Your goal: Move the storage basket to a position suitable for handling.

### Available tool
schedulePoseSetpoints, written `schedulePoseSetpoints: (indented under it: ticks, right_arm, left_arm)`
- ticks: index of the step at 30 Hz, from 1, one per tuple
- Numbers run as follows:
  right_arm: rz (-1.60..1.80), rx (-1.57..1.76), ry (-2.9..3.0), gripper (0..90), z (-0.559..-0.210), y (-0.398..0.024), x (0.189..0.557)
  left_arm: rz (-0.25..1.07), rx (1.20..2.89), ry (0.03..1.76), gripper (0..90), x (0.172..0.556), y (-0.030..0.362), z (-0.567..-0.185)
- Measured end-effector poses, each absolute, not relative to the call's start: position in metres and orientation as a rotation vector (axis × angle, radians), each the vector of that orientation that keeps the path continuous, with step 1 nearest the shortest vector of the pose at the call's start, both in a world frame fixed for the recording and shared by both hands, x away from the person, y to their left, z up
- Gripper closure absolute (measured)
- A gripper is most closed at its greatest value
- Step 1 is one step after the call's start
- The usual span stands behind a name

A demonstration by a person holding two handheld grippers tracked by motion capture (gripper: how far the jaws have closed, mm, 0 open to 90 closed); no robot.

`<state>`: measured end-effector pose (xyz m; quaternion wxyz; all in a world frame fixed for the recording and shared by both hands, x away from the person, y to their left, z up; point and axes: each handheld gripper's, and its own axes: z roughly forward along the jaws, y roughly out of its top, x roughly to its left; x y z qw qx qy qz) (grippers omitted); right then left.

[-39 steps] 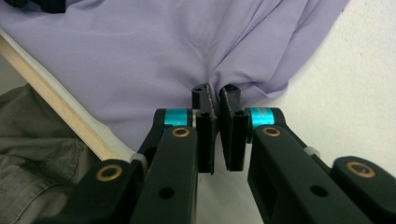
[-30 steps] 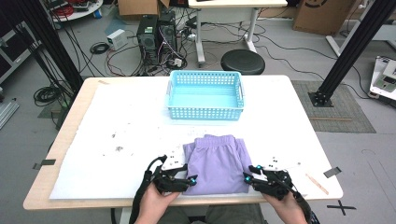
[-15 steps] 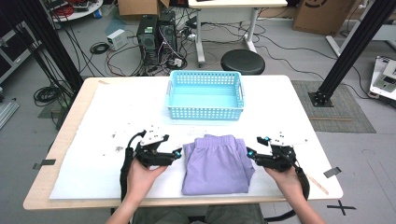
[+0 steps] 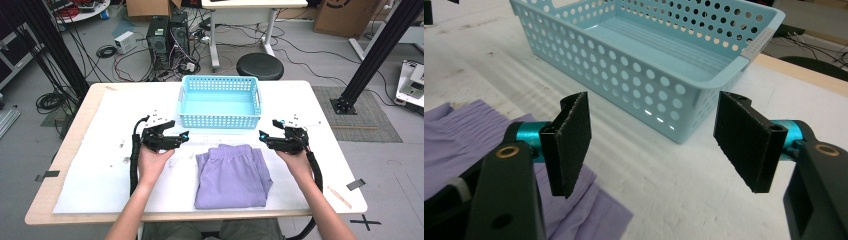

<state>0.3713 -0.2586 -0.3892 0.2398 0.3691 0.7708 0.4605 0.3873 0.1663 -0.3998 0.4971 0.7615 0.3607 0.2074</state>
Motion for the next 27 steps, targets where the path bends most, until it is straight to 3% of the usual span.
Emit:
schedulePoseSetpoints:
  ticks: [14,27]
  right_arm:
    - [1.24,1.016,2.16,29.1,-0.387,-0.258,0.423]
    - [1.233,1.069,2.211,23.9,-0.404,-0.26,0.444]
  left_arm:
    - [0.48,1.889,0.878,27.4,0.432,0.177,-0.398]
    - [0.408,1.907,0.896,21.3,0.456,0.175,-0.412]
